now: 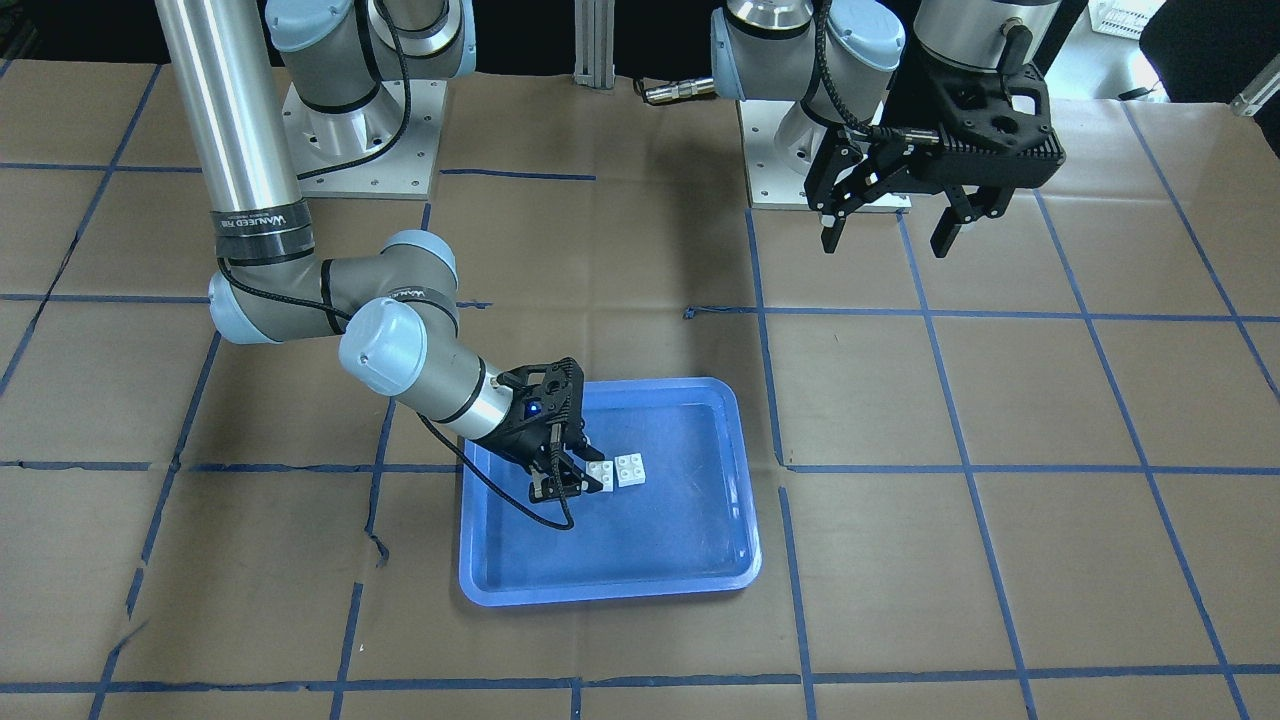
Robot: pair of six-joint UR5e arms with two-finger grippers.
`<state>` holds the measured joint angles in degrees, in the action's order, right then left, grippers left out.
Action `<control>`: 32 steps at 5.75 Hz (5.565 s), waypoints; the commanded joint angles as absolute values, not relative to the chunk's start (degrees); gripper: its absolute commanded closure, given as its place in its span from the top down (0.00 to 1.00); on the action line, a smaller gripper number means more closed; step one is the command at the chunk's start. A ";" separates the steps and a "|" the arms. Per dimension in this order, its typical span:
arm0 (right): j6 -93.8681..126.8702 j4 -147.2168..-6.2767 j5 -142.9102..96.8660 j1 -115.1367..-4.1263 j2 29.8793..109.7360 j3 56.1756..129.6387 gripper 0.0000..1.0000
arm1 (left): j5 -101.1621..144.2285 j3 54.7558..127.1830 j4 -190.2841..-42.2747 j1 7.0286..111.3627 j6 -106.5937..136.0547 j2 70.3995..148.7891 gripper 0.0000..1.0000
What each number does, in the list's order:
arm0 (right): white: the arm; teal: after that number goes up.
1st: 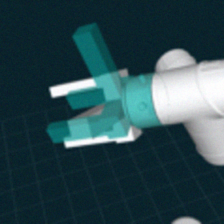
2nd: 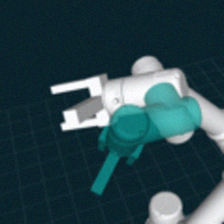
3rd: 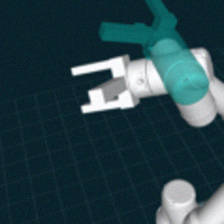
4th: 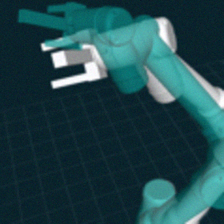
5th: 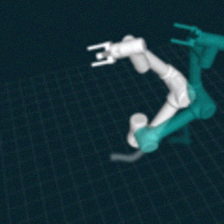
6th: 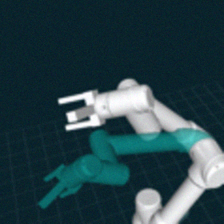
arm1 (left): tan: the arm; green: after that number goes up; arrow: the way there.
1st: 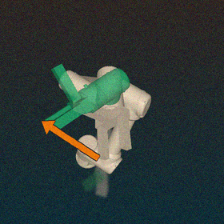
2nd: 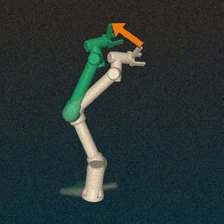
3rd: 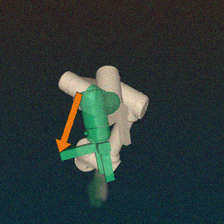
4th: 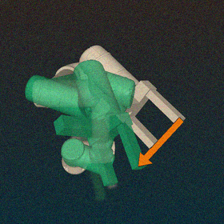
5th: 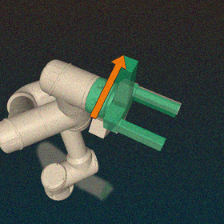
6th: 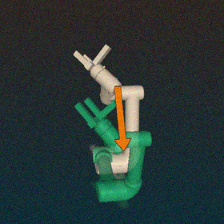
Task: Assemble white blocks and place on blue tray
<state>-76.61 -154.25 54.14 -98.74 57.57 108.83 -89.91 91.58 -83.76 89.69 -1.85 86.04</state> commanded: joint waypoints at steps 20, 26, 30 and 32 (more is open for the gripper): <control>-72.35 -154.25 51.59 -98.62 58.00 109.25 0.99 | -89.91 91.67 -83.85 89.74 -1.93 86.04 1.00; -45.01 -111.01 79.12 -89.15 77.32 94.52 1.00 | -90.00 91.67 -83.85 89.74 -1.93 86.04 1.00; -2.69 -80.73 85.16 -90.68 85.08 82.57 1.00 | -89.91 91.67 -83.85 89.74 -1.93 86.04 1.00; -2.63 -79.02 87.71 -91.15 85.08 82.35 1.00 | -89.91 91.67 -83.85 89.74 -2.02 86.13 1.00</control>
